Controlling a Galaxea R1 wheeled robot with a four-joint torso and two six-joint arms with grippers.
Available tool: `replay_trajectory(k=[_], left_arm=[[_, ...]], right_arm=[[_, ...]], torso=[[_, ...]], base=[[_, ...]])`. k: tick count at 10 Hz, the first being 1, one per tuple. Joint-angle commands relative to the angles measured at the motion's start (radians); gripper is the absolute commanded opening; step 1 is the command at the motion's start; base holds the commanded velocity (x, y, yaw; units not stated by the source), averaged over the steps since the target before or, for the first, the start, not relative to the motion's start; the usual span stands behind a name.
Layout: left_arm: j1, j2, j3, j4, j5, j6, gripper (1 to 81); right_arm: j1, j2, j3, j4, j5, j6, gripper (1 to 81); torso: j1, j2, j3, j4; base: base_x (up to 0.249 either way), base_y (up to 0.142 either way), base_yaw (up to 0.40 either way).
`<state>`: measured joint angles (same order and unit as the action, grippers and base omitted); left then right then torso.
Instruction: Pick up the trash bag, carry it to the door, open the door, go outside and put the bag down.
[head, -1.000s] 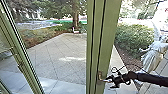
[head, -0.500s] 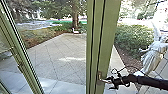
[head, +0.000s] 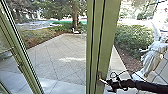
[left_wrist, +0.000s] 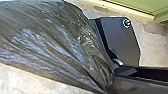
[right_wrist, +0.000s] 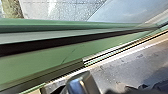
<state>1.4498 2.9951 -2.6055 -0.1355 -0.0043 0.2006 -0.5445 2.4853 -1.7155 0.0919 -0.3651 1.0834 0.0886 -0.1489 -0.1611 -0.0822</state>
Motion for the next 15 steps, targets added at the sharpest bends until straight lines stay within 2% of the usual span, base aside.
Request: replay_trajectory(k=[1,5,8,12,13,15], left_arm=[[-0.038,-0.002,0.005,-0.006,0.058,-0.001,1.0],[-0.035,-0.004,0.002,-0.003,0.058,-0.001,1.0],[-0.035,-0.005,0.002,-0.003,0.059,-0.001,1.0],[-0.033,-0.005,0.002,0.001,0.061,-0.001,1.0],[-0.033,-0.008,0.002,-0.007,0.059,-0.001,1.0],[-0.033,-0.014,0.002,-0.01,0.061,-0.001,1.0]], right_arm=[[-0.07,0.022,0.011,-0.133,-0.261,-0.01,81.1],[-0.179,0.088,-0.067,-0.218,-0.256,-0.01,81.1],[-0.168,0.085,-0.048,-0.219,-0.249,-0.008,81.1],[-0.168,0.114,-0.078,-0.219,-0.247,-0.01,81.1],[-0.164,0.109,-0.071,-0.219,-0.245,-0.01,81.1],[-0.156,0.105,-0.061,-0.219,-0.242,-0.008,81.1]], torso=[[0.0,0.0,0.0,0.0],[0.0,0.0,0.001,0.0],[0.0,0.0,0.001,0.0],[0.0,0.0,0.002,0.0],[0.0,0.0,-0.04,0.0],[0.0,-0.001,-0.072,0.0]], base=[[0.0,0.0,0.0],[0.0,0.0,0.0],[0.0,0.0,0.0],[0.0,0.0,0.0],[0.0,0.0,0.0],[0.0,0.0,0.0]])
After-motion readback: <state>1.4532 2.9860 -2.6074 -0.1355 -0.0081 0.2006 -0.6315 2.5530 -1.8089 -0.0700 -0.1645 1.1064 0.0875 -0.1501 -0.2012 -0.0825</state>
